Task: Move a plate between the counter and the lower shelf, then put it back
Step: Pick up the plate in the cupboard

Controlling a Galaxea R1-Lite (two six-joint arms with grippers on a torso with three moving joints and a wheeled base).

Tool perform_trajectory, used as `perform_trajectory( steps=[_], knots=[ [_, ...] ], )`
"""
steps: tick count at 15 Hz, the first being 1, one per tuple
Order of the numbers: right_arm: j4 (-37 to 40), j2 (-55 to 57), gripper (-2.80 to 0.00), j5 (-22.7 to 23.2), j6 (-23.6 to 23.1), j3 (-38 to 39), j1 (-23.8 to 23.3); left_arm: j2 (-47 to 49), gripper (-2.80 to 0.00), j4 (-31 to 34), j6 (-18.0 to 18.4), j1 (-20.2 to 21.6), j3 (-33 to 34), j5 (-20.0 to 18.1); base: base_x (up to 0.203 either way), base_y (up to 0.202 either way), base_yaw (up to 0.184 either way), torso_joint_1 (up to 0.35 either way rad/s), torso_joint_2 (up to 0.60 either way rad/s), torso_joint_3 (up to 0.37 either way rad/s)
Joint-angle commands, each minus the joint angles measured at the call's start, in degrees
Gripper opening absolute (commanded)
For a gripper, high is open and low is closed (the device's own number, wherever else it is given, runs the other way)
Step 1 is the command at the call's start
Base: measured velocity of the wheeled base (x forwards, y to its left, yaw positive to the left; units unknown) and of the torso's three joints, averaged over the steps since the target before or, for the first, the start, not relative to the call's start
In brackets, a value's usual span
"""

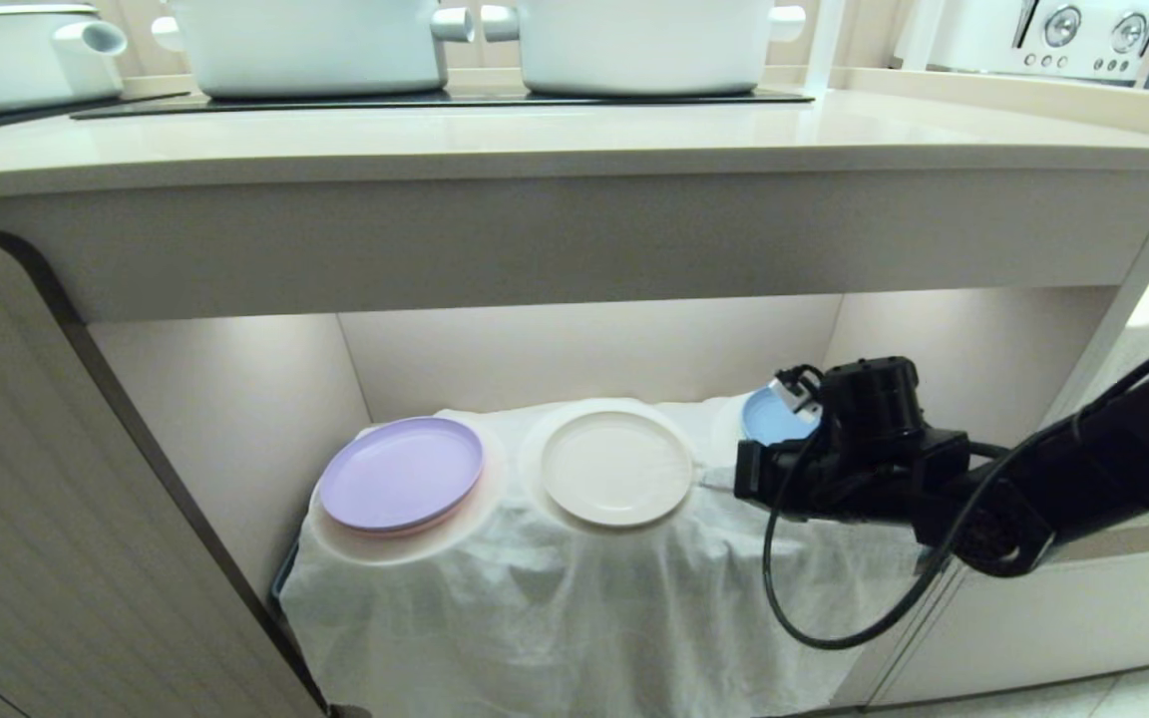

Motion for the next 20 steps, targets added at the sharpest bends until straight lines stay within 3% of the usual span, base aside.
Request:
perform_trajectory(
  steps=[1,4,8,9,10,16,20],
  knots=[
    [3.5,0.3,-2.8,0.2,0.3,-2.9,0.2,0.0,-2.8,0.0,0.0,0.0,0.0,0.0,0.0,0.0,0.0,0.0,0.0,0.0],
    [9.2,1.0,-2.8,0.3,0.3,-6.8,0.1,0.0,-2.8,0.0,0.0,0.0,0.0,0.0,0.0,0.0,0.0,0.0,0.0,0.0],
    [9.6,3.5,-2.8,0.2,0.4,-10.9,0.1,0.0,-2.8,0.0,0.0,0.0,0.0,0.0,0.0,0.0,0.0,0.0,0.0,0.0],
    [9.7,4.0,-1.62,0.3,0.5,-11.4,0.1,0.0,-2.8,0.0,0.0,0.0,0.0,0.0,0.0,0.0,0.0,0.0,0.0,0.0],
    [9.7,4.2,0.0,0.3,0.5,-11.4,0.0,0.0,-2.8,0.0,0.0,0.0,0.0,0.0,0.0,0.0,0.0,0.0,0.0,0.0],
    [9.0,6.2,0.0,-0.2,0.0,-12.6,-0.5,0.0,-2.8,0.0,0.0,0.0,0.0,0.0,0.0,0.0,0.0,0.0,0.0,0.0],
    [9.8,7.2,0.0,-1.3,-3.7,-14.2,-0.5,0.0,-2.8,0.0,0.0,0.0,0.0,0.0,0.0,0.0,0.0,0.0,0.0,0.0]
  ],
)
